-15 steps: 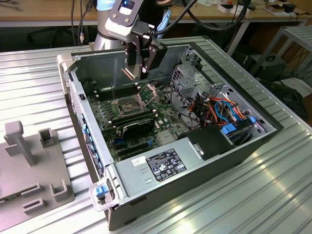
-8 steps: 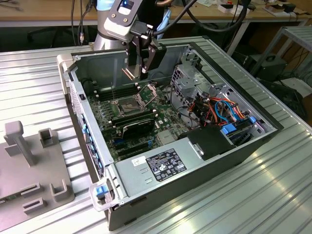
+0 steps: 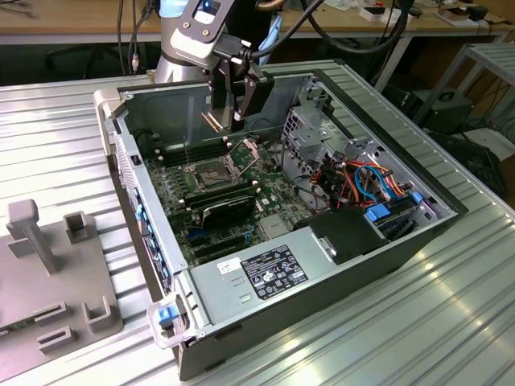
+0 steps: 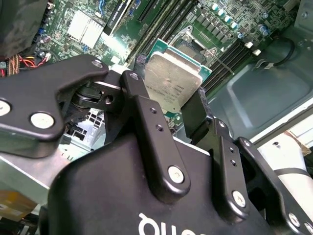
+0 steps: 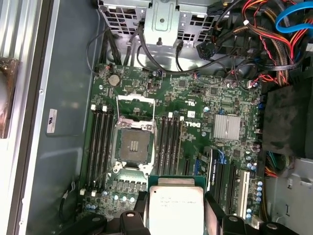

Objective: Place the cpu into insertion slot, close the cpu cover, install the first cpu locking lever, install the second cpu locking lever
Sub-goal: 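Place the cpu into insertion slot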

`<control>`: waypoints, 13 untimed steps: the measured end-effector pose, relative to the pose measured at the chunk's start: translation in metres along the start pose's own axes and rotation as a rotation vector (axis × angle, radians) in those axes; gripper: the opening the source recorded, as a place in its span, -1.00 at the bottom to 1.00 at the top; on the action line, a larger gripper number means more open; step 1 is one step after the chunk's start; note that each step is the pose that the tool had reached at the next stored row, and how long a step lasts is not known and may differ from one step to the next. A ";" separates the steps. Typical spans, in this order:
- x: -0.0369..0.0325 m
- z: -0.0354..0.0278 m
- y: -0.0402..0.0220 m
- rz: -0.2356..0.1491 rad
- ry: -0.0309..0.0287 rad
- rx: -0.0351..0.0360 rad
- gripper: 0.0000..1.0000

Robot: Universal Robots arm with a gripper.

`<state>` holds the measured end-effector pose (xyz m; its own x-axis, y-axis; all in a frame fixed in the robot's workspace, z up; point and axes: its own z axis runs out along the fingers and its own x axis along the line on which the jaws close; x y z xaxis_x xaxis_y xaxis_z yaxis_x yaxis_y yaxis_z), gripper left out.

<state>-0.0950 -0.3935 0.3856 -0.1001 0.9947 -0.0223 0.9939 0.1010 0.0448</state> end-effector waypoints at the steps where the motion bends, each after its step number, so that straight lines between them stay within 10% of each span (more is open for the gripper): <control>1: 0.0000 0.0000 0.0000 0.004 -0.0002 0.0004 0.09; 13: 0.0005 0.0008 0.0002 0.085 -0.0036 0.0030 0.09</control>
<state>-0.0949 -0.3930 0.3847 -0.0155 0.9996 -0.0222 0.9989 0.0164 0.0438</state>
